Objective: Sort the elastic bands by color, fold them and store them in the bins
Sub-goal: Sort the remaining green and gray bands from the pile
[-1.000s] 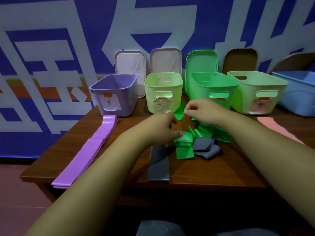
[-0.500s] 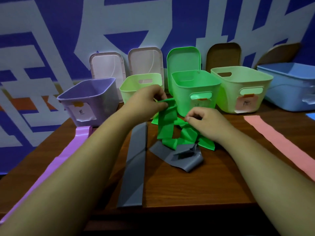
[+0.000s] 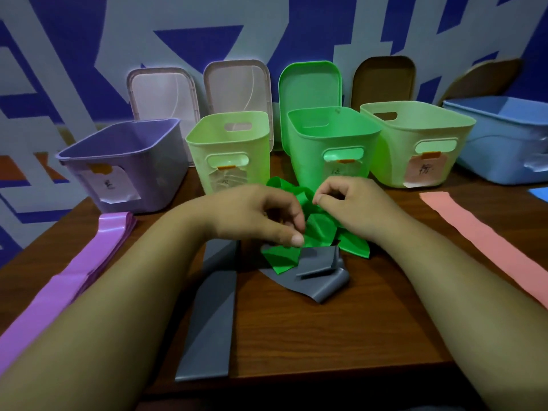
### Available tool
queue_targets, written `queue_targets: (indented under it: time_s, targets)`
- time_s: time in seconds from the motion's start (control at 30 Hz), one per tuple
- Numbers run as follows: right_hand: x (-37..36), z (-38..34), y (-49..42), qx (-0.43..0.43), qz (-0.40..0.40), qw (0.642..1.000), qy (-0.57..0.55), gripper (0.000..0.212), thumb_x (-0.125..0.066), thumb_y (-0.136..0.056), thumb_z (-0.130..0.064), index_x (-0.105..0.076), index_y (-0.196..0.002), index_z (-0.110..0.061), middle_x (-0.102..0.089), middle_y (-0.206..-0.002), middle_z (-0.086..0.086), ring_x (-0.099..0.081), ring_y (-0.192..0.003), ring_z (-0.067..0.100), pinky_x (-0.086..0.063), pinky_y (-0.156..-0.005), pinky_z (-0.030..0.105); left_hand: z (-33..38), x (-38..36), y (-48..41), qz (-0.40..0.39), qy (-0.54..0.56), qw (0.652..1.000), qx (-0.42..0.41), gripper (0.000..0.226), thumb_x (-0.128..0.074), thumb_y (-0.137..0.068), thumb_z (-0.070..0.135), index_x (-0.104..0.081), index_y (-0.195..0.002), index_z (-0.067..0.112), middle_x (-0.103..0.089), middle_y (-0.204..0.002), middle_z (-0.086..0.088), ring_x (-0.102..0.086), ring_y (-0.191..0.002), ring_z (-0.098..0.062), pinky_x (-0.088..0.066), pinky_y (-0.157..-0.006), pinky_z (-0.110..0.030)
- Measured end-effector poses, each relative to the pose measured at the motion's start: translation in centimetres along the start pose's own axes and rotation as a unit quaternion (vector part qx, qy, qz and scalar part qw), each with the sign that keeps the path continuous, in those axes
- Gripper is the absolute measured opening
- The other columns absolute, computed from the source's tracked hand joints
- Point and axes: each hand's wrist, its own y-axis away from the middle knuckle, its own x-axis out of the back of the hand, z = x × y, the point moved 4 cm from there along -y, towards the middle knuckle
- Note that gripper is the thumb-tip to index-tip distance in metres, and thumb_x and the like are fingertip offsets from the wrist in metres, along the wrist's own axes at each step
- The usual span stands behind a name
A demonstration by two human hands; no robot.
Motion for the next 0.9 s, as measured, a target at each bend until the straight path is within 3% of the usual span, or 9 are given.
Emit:
queue_targets:
  time_s: [0.13,0.23,0.3,0.47,0.57,0.7,0.9]
  targets:
    - [-0.2,0.1,0.1,-0.007,0.008,1.000,0.010,0.012,-0.070,-0.098,-0.032,-0.078,-0.091,-0.027,-0.073,-0.085,-0.010,-0.064,-0.081,0.001,-0.047,-0.069,0.022,0.8,-1.7,-0.5,-0.061,-0.111,0.991,-0.036,0.061,-0.089,-0.074,0.057,-0.066,-0.129,0.042,-0.064,-0.120,0.022,-0.059,-0.105,0.006,-0.045,-0.088,-0.017]
    - [-0.3,0.3,0.4,-0.015,0.006,1.000,0.015,0.014,-0.070,-0.099,-0.033,-0.076,-0.089,-0.027,-0.073,-0.083,-0.010,-0.063,-0.078,0.003,-0.047,-0.067,0.019,1.1,-2.2,-0.8,-0.049,-0.152,0.986,-0.047,0.053,-0.088,-0.078,0.053,-0.068,-0.126,0.043,-0.062,-0.119,0.021,-0.057,-0.106,0.005,-0.043,-0.088,-0.018]
    - [-0.3,0.3,0.6,-0.017,0.002,1.000,0.021,0.015,-0.070,-0.099,-0.034,-0.075,-0.087,-0.027,-0.072,-0.082,-0.010,-0.062,-0.076,0.002,-0.043,-0.061,0.013,1.0,-2.0,-0.7,-0.028,-0.138,0.989,-0.042,0.041,-0.085,-0.084,0.051,-0.071,-0.121,0.044,-0.068,-0.113,0.019,-0.061,-0.101,0.001,-0.049,-0.090,-0.025]
    - [0.0,-0.1,1.1,-0.017,-0.010,1.000,0.012,0.015,-0.068,-0.099,-0.031,-0.075,-0.086,-0.029,-0.072,-0.082,-0.010,-0.061,-0.073,-0.003,-0.042,-0.061,0.017,0.4,-0.8,-0.4,0.056,-0.045,0.997,-0.038,0.012,-0.077,-0.095,0.035,-0.077,-0.107,0.032,-0.077,-0.100,0.009,-0.072,-0.094,-0.011,-0.059,-0.091,-0.041]
    - [0.1,-0.5,1.5,-0.011,-0.028,1.000,0.006,0.018,-0.064,-0.100,-0.026,-0.073,-0.084,-0.030,-0.070,-0.079,-0.012,-0.057,-0.068,-0.006,-0.040,-0.056,0.008,-0.3,-0.3,-0.6,0.126,0.031,0.991,-0.030,0.008,-0.076,-0.097,0.025,-0.077,-0.103,0.030,-0.078,-0.089,0.005,-0.073,-0.080,-0.014,-0.063,-0.075,-0.040]
    - [0.1,-0.7,1.8,-0.002,-0.052,0.998,-0.026,0.020,-0.062,-0.101,-0.026,-0.075,-0.086,-0.031,-0.073,-0.085,-0.014,-0.062,-0.079,-0.002,-0.049,-0.073,0.023,-1.2,0.4,-0.8,0.204,0.043,0.978,-0.007,0.006,-0.075,-0.098,0.019,-0.076,-0.102,0.023,-0.076,-0.080,0.013,-0.072,-0.070,-0.005,-0.059,-0.070,-0.028]
    - [0.3,-1.4,2.0,0.009,-0.075,0.995,-0.065,0.019,-0.063,-0.104,-0.028,-0.080,-0.095,-0.024,-0.077,-0.094,-0.010,-0.065,-0.089,0.000,-0.050,-0.084,0.027,-1.9,0.8,-0.6,0.244,0.082,0.966,0.018,0.008,-0.074,-0.098,0.015,-0.078,-0.098,0.022,-0.078,-0.084,0.005,-0.074,-0.078,-0.015,-0.065,-0.087,-0.043]
